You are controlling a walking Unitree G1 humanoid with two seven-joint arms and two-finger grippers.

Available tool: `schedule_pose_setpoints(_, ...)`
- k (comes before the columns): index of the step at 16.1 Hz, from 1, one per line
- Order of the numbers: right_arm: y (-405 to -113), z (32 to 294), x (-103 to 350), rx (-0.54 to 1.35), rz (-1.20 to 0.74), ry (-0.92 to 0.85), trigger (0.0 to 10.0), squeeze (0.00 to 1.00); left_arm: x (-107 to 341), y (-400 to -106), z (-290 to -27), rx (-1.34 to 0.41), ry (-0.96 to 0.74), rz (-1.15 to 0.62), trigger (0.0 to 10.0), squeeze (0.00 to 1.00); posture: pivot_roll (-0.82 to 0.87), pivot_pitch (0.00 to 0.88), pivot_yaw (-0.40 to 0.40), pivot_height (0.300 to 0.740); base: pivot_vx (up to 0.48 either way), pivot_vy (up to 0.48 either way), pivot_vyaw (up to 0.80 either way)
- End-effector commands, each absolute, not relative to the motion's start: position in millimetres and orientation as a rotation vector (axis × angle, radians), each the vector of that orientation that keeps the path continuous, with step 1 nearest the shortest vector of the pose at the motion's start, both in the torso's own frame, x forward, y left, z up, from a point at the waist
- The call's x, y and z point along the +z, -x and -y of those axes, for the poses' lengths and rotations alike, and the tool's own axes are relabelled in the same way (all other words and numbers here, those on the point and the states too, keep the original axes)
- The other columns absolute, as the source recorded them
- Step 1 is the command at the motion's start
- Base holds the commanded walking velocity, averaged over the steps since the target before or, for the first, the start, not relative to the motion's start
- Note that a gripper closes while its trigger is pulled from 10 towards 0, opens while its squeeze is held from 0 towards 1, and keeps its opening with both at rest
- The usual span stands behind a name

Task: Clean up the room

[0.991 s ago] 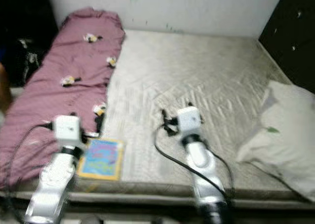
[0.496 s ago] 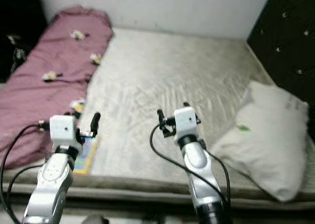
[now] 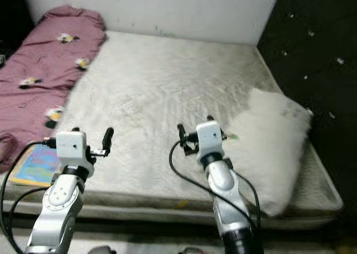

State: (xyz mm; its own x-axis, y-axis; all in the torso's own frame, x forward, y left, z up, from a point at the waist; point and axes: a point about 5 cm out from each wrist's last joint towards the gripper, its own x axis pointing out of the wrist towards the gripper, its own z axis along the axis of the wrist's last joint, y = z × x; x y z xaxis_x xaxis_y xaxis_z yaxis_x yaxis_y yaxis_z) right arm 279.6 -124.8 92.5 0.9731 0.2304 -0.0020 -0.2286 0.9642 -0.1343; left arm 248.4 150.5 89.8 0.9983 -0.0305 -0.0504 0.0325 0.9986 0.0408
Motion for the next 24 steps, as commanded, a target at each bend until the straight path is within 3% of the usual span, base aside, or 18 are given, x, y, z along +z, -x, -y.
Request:
schedule_pose_setpoints(1,-280.2,131.9,93.0,0.209,0.011,0.142,10.0,0.0,94.6,-250.5,-143.4,-0.059,-0.033,-0.033,10.0,0.0,0.0,0.0,-0.052,0.74,0.0,-0.341,0.0)
schedule_pose_setpoints(9,-280.2,131.7,92.4,0.211,0.007,0.146,10.0,0.0,95.0,-250.5,-142.8,-0.058,-0.032,-0.031,10.0,0.0,0.0,0.0,-0.053,0.74,0.0,-0.341,0.0)
schedule_pose_setpoints(20,-280.2,131.6,91.5,0.209,0.005,0.149,10.0,0.0,100.4,-250.9,-140.2,-0.092,0.014,0.002,10.0,0.0,0.0,0.0,-0.052,0.74,0.0,0.0,0.0)
schedule_pose_setpoints(24,-280.0,134.5,90.5,0.197,0.0,0.155,10.0,0.0,99.5,-250.3,-138.5,-0.115,0.035,0.001,10.0,0.0,0.0,0.0,-0.058,0.74,0.295,0.0,0.0)
